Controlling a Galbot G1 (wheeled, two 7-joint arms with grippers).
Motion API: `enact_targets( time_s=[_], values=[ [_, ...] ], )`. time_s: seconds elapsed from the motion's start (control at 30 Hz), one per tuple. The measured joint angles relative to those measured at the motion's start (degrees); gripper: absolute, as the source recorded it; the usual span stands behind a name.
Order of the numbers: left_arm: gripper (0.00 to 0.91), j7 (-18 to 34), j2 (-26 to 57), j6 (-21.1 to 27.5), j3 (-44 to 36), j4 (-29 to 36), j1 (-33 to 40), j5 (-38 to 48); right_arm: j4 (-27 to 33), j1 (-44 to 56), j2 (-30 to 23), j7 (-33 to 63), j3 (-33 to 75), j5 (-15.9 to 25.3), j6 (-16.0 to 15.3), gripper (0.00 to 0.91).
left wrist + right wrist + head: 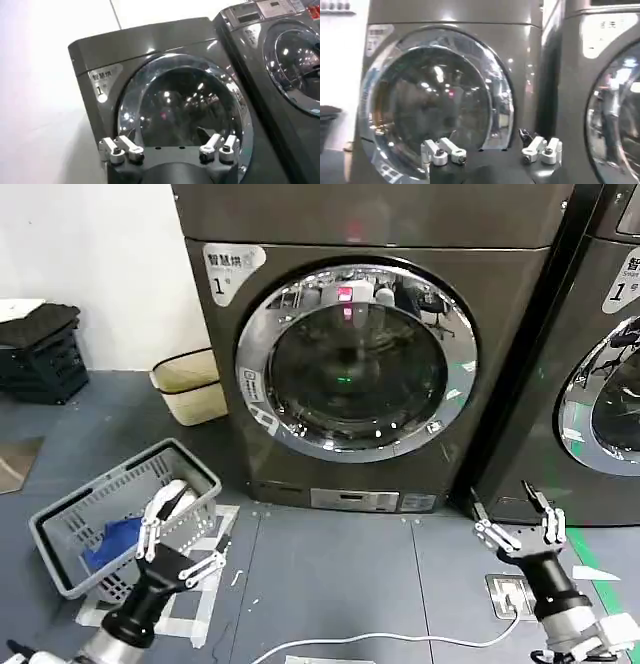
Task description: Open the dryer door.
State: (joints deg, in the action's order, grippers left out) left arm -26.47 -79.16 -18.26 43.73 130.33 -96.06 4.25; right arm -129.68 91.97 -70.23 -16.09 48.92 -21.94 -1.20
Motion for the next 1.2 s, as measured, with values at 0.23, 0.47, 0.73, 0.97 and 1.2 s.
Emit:
enact_targets(
  time_s=[0.23, 0.47, 0.73, 0.97, 1.2],
  values=[
    [0.907, -0.01, -0.76, -0.13, 0.06, 0.90, -0.93, -0.71, 3.19, -5.28, 6.55, 0.47, -3.49, -2.64, -0.91, 0.907],
    [0.907, -0.01, -1.77, -0.30, 0.03, 1.43, -1.68, -1.51, 6.23, -11.33, 11.42, 0.49, -7.32, -5.13, -0.98, 0.907],
    [0.907, -0.05, -2.41, -0.60, -0.05, 2.04, -2.66, -2.25, 9.54, -17.63, 15.99, 0.37, -12.24, -6.84, -0.52, 0.907],
    [0.907, -0.04, -2.61, -0.83, 0.02, 2.40, -3.41, -2.41, 12.52, -22.79, 18.64, -0.09, -16.74, -8.31, 0.07, 0.907],
    [0.907, -0.05, -2.92, -0.96, 0.05, 2.54, -3.86, -2.80, 16.00, -28.77, 19.94, -0.34, -21.74, -9.32, 0.18, 0.907]
  ],
)
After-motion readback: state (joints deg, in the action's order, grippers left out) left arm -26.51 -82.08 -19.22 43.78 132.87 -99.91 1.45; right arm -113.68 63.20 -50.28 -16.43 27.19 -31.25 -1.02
